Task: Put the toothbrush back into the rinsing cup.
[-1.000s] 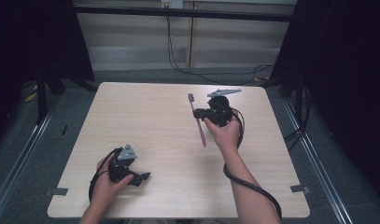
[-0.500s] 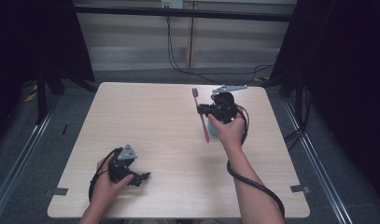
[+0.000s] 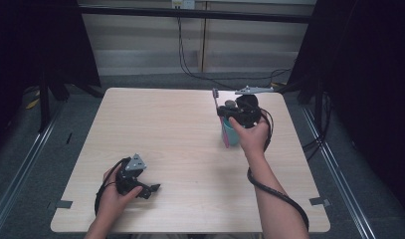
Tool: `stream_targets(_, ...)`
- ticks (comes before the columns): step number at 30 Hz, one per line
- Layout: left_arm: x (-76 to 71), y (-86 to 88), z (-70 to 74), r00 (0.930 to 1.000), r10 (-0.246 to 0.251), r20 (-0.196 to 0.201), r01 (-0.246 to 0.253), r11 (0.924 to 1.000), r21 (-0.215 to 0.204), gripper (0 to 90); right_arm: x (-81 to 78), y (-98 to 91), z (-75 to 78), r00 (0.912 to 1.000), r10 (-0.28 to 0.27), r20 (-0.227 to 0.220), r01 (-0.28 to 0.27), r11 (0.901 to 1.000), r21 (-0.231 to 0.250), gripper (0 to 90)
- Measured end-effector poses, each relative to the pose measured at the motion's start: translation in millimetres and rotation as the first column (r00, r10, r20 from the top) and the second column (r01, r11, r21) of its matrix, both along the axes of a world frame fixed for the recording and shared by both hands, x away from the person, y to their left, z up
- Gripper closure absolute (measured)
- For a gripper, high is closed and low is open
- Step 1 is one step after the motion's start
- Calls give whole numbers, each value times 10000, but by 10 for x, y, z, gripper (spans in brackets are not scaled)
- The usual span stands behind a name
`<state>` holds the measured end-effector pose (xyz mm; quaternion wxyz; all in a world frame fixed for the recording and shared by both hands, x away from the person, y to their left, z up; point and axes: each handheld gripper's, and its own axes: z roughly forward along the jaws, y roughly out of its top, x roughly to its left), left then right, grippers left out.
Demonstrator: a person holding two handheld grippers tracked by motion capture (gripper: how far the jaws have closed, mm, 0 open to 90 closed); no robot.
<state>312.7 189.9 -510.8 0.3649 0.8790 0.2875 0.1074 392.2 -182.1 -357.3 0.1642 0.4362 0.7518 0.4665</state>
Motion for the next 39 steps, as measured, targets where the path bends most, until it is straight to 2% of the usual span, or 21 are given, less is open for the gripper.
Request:
stream_targets(10, 0, 0, 0, 10000, -1, 1, 1, 10000, 5, 0, 25, -112, 36, 9997, -215, 111, 212, 9996, 182, 809)
stream_targets(14, 0, 0, 0, 10000, -4, 1, 4, 10000, 6, 0, 40, -152, 62, 9994, -305, 175, 298, 9988, 397, 808)
stream_targets(23, 0, 0, 0, 10000, -3, 3, 3, 10000, 4, 0, 79, -216, 135, 9977, -548, 395, 533, 9978, 385, 808)
stream_targets(39, 0, 0, 0, 10000, -3, -5, 3, 10000, 1, 0, 186, -331, 165, 9928, -1001, 658, 966, 9938, 554, 808)
